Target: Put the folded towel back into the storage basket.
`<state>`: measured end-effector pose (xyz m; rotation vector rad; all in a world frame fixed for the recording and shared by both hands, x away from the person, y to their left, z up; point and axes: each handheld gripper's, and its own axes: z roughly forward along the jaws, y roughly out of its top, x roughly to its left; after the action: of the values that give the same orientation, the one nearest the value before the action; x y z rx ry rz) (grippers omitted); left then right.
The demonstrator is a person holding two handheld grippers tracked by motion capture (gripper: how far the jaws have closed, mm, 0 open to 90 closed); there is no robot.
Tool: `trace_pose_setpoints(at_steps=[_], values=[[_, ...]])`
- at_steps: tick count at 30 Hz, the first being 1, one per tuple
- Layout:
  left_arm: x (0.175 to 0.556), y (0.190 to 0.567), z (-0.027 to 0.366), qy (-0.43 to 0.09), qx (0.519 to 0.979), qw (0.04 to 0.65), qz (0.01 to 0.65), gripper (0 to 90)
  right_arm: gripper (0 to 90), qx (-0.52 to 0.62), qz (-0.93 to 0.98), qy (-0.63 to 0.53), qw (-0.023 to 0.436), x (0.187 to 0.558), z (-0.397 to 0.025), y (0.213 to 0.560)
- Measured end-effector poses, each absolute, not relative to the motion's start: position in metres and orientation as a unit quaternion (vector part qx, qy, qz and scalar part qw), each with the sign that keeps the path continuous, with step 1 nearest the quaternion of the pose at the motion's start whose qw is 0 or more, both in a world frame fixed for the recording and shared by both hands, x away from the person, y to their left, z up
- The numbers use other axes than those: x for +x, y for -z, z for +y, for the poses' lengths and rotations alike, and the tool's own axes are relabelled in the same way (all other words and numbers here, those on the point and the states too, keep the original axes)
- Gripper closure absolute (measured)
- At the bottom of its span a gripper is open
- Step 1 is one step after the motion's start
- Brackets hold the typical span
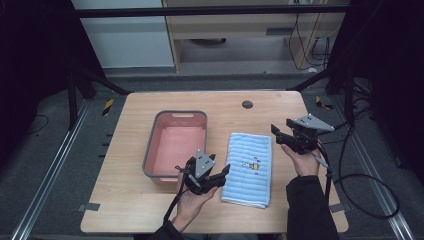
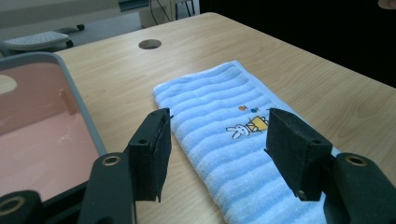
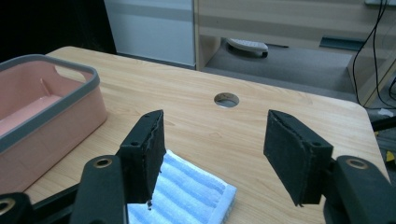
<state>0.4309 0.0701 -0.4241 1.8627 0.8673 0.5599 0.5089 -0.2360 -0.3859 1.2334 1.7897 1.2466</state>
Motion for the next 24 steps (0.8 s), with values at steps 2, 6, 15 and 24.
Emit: trace_pose_setpoints(at_steps=[2, 6, 15, 24], values=[[0.43, 0.428, 0.067, -0.227, 0.767, 0.484, 0.356, 40.0, 37.6, 0.47, 0.679, -0.471, 0.31, 0.51, -0.236, 0.387], [0.429, 0.437, 0.061, -0.221, 0.772, 0.477, 0.357, 40.5, 36.4, 0.473, 0.687, -0.462, 0.302, 0.515, -0.234, 0.393], [0.426, 0.452, 0.059, -0.213, 0.778, 0.466, 0.363, 42.6, 36.3, 0.486, 0.687, -0.457, 0.287, 0.522, -0.236, 0.405], [0.424, 0.463, 0.052, -0.208, 0.791, 0.446, 0.364, 47.6, 39.5, 0.49, 0.7, -0.437, 0.281, 0.529, -0.237, 0.421]])
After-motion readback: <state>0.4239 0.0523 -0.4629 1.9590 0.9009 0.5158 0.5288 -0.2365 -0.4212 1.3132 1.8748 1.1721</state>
